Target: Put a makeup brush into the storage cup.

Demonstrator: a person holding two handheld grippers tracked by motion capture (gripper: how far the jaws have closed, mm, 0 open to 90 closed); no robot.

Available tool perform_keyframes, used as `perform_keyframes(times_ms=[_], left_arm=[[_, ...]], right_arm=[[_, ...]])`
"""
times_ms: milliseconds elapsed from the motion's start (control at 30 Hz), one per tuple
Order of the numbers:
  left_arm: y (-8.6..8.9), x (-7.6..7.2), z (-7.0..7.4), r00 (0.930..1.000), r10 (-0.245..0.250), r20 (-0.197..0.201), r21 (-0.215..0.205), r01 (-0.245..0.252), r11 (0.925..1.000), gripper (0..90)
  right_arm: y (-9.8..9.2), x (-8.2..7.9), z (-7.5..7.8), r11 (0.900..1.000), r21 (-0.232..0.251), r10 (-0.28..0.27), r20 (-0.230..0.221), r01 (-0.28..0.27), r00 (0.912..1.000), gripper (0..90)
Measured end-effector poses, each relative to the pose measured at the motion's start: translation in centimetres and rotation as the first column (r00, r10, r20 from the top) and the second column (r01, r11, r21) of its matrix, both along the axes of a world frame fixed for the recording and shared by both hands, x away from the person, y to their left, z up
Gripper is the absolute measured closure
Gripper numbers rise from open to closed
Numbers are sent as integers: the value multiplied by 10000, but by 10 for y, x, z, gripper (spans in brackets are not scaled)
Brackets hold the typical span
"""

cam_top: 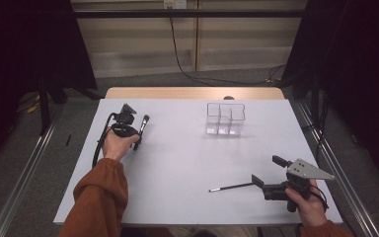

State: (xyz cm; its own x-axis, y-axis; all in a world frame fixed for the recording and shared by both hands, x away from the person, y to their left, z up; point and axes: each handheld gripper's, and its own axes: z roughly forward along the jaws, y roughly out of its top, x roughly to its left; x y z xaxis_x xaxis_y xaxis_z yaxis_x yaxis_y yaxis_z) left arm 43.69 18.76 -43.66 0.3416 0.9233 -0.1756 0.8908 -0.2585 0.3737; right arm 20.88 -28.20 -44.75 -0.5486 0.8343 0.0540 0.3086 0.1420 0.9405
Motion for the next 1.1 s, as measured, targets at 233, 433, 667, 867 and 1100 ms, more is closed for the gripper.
perform_keyframes(times_ms=[233,433,667,867,1100], left_arm=[[8,-7,3,9977,27,682,-570,12,9984,800],[13,-15,7,9891,121,1468,-984,24,9951,800],[15,-26,11,9725,-125,2326,-1330,445,9901,799],[17,-31,14,9550,-149,2963,-1595,649,9851,799],[16,-39,16,9338,-227,3571,-1843,943,9783,799]], right_arm=[[0,0,0,10000,-19,-26,7,26,10000,0],[0,-1,0,10000,-43,-63,35,63,10000,0],[1,-2,1,9999,-41,-100,22,100,9999,0],[0,-3,1,9999,-47,-119,36,120,9999,0],[0,-4,1,9999,-35,-115,51,115,9999,0]])
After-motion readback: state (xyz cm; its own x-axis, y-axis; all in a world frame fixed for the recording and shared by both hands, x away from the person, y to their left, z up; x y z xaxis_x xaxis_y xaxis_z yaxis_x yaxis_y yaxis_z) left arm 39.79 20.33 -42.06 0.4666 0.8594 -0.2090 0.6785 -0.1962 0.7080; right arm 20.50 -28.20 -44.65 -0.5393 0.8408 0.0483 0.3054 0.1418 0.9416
